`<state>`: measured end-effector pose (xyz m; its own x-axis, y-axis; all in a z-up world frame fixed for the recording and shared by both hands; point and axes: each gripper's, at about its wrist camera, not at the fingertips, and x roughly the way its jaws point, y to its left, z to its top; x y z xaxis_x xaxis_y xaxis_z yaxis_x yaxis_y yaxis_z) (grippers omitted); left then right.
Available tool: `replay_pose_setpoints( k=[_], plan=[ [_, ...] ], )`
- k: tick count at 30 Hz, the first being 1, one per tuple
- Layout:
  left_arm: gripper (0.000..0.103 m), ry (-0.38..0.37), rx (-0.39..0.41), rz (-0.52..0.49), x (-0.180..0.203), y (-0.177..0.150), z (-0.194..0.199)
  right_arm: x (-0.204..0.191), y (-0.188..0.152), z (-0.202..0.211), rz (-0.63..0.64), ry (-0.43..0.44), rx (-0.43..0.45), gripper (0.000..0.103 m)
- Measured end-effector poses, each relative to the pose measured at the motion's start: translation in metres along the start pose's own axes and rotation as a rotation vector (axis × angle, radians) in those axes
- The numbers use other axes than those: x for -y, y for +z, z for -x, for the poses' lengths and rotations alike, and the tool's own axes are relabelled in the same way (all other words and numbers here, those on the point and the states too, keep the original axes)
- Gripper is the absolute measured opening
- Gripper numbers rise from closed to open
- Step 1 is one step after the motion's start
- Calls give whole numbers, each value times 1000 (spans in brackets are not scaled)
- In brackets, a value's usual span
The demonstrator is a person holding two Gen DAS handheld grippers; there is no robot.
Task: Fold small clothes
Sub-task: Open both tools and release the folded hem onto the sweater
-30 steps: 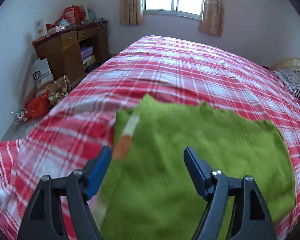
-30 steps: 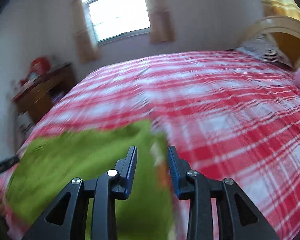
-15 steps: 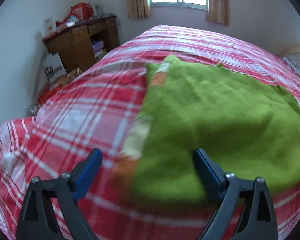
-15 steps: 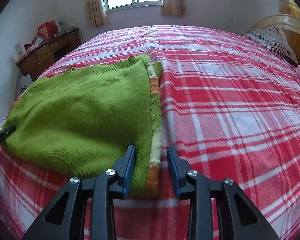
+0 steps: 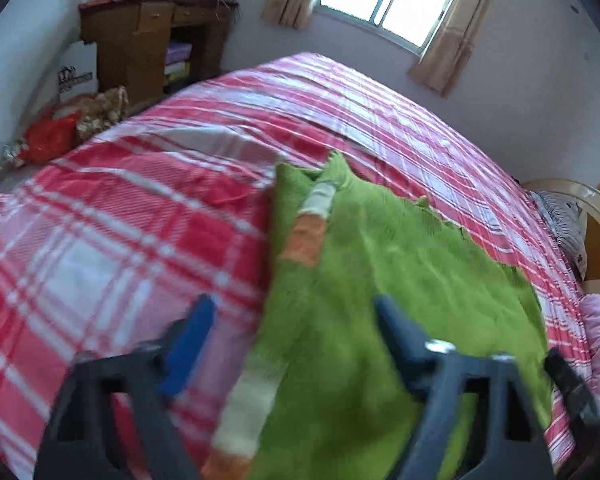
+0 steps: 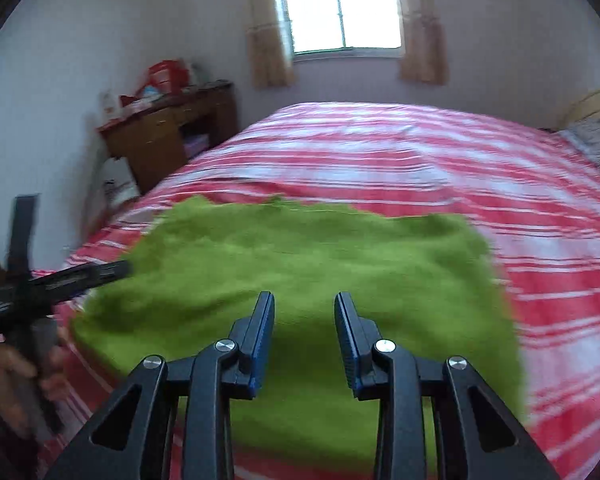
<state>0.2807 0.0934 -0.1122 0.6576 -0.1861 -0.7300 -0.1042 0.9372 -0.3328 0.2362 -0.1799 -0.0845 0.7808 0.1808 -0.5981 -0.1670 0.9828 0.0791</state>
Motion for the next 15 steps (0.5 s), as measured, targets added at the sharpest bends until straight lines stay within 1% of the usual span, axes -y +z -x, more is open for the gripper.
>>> replay_pose_setpoints(
  k=[1, 3, 5, 9, 10, 11, 12, 13, 15],
  plan=[
    [50, -12, -27, 13, 1, 3, -9, -6, -2, -10, 9, 2, -11, 32],
    [49, -16, -14, 40, 2, 3, -14, -13, -11, -30, 15, 17, -58, 32],
    [49, -27, -5, 45, 4, 2, -13, -12, -21, -41, 20, 6, -83, 32],
    [49, -49, 7, 83, -2, -4, -11, -13, -24, -43, 20, 7, -80, 33],
    [44, -44, 11, 88, -2, -5, -10, -14, -24, -43, 24, 3, -78, 33],
    [29, -37, 17, 92, -1, -4, -8, -15, -23, -43, 25, 2, -77, 33],
    [24, -46, 20, 93, 0, -4, -8, -14, -23, -43, 24, 3, -75, 33],
    [19, -44, 27, 88, 3, -3, -5, -12, -23, -43, 19, 7, -72, 33],
    [17, -25, 47, 62, 10, -2, 0, -9, -23, -42, 2, 21, -65, 33]
  ],
)
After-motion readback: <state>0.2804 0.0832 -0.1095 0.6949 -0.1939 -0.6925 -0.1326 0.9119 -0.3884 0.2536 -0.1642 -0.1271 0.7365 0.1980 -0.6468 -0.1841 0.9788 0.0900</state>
